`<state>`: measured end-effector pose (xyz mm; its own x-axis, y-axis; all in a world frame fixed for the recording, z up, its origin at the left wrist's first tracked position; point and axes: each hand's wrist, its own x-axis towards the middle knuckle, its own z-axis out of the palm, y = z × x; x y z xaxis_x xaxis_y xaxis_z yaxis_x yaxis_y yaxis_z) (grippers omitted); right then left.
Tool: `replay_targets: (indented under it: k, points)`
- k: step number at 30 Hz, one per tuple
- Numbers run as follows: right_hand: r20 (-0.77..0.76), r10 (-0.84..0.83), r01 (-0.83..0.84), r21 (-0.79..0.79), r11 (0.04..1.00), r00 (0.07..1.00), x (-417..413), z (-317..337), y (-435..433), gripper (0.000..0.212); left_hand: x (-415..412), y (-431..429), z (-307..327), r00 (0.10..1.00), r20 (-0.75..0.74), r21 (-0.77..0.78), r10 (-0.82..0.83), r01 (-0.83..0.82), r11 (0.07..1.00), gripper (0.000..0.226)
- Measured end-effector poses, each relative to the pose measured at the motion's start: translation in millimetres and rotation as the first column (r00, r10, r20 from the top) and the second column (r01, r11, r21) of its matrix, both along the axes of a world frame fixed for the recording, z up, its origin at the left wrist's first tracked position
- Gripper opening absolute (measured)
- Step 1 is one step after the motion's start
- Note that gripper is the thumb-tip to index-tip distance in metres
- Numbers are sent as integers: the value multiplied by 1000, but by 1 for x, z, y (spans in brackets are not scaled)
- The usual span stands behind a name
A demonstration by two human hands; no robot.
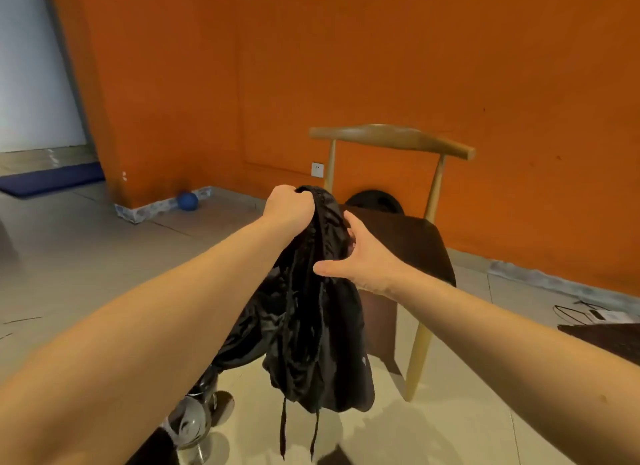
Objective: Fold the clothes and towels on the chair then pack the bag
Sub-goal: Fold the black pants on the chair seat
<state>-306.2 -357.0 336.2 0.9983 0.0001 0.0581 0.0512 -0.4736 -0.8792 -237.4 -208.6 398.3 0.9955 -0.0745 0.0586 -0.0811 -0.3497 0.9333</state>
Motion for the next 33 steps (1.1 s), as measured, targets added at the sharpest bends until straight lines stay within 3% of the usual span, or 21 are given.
replay_targets:
  k: [2,6,9,11,13,16,21,24,26,29,31,33]
  points:
    - [14,-83,84,-114,990,996,-7,-23,6,124,-2,-1,-11,999,-33,-48,-18,16,999,32]
    - [8,-368,362,-193,912,930,-12,-49,12,104,3,-1,-33,996,-75,-128,-52,42,991,28]
    - [-37,-458,431,-283,857,888,-8,-66,11,94,9,-2,-49,996,-80,-161,-47,33,986,35]
    - [-78,-468,405,-390,827,880,-4,-84,3,65,16,-4,-56,995,-93,-181,-47,30,983,36]
    - [-93,-485,399,-445,802,870,-4,-99,-10,14,25,-5,-61,994,-107,-178,-33,14,984,35]
    - [-124,-537,453,-402,796,834,0,-109,-44,31,45,-1,-73,997,-68,-140,-18,9,990,39]
    - [-140,-570,558,-118,822,810,17,-78,-85,20,75,13,-98,998,-58,24,15,-14,1000,23]
    - [-53,-565,558,-110,823,823,31,-61,-96,16,92,25,-110,996,-91,143,-14,27,989,29]
    - [15,-562,558,-150,816,827,36,-53,-103,24,96,34,-113,991,-125,346,-48,89,934,42]
    - [32,-540,536,-185,824,841,41,-42,-113,32,103,45,-114,992,-88,670,-92,127,731,46]
    - [28,-527,516,-252,819,849,43,-39,-119,31,112,46,-117,990,-44,733,-131,121,669,42]
    - [43,-529,513,-319,797,848,43,-39,-125,33,118,44,-119,986,-5,726,-166,118,678,37]
